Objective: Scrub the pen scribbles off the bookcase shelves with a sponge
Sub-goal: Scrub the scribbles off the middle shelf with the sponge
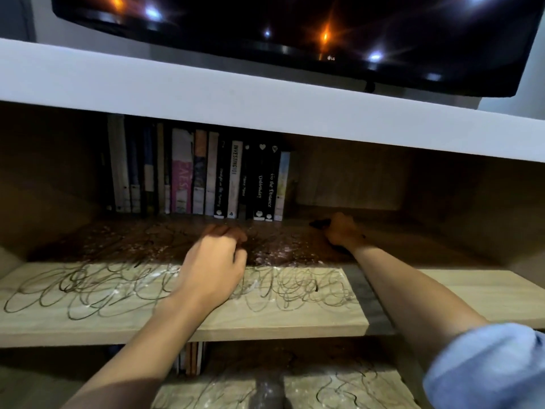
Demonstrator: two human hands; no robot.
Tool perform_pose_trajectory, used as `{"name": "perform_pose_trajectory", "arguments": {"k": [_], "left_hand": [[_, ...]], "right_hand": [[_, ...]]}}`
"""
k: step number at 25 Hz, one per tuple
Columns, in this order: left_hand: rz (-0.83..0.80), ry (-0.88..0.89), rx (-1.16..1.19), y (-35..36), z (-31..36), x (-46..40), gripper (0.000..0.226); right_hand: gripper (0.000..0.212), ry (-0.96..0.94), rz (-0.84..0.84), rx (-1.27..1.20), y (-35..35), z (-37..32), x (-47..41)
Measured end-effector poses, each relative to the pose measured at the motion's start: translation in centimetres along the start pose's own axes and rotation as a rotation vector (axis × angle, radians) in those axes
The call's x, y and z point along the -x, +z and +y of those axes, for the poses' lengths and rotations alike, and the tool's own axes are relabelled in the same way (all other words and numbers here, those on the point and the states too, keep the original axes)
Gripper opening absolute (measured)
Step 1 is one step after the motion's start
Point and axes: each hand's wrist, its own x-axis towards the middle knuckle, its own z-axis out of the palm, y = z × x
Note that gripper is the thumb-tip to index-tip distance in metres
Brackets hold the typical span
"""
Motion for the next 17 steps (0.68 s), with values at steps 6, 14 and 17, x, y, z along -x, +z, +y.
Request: {"name": "perform_pose_trajectory", "arguments": {"k": [6, 14, 17], "left_hand": [[-0.029, -0.021, -0.001, 0.3, -0.5, 0.0, 0.027], [-0.045, 0.003, 0.016, 0.2, -0.5, -0.2, 0.028], [-0.043, 0.003, 0.015, 0.2, -0.4, -0.2, 0.028]], "right_hand": [[0.04, -0.328, -0.319, -0.185, -0.9, -3.7, 3.6], [0.036, -0.284, -0.176, -0.233, -5.8, -0.4, 5.9], [0.035, -0.108, -0.093, -0.196, -3.7, 0.4, 4.7]]}}
